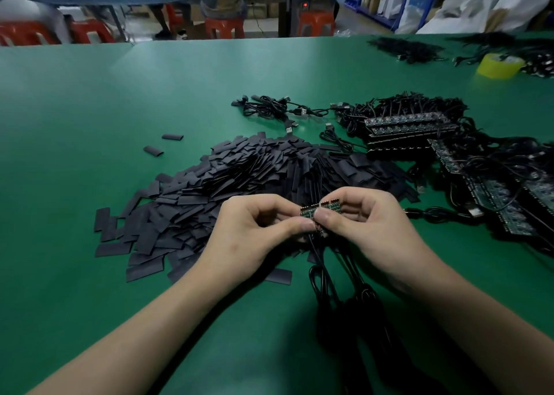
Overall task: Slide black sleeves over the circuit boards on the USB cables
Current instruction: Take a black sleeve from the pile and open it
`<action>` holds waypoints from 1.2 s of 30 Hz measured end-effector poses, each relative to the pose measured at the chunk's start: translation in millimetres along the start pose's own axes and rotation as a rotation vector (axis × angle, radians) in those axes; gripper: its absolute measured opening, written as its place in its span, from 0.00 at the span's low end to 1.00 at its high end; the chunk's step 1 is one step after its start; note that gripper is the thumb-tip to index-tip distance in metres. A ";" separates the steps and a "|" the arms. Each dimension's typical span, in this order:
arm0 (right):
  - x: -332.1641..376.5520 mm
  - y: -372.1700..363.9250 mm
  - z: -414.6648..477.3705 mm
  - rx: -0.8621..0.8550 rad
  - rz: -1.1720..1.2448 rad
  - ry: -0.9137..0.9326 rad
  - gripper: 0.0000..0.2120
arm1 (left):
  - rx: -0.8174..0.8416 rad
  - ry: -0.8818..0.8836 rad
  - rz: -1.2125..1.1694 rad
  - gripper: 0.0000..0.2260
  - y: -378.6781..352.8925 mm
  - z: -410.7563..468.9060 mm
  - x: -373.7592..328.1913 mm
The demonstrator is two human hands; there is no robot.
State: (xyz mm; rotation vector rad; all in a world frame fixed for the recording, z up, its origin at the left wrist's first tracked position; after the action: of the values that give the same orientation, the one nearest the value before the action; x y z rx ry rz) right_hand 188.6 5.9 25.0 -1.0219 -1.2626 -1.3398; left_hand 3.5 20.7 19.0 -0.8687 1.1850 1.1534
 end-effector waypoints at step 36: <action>16.7 2.1 -2.3 0.248 -0.293 0.189 0.07 | -0.095 -0.165 0.043 0.08 4.1 -4.6 -7.1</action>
State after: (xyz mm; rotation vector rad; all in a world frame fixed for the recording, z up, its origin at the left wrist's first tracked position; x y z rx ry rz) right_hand 188.2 1.8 41.5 -0.5394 -1.4288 -1.4183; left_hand -1.5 15.8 25.2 -0.8058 1.0252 1.2992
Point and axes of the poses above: each hand's wrist, its own z-axis towards the middle knuckle, its own y-axis out of the back of the hand, x = y × z, the point moved 3 cm from there along z, towards the middle knuckle, and after that the axes turned 4 degrees about -x, right-handed, at the moved point
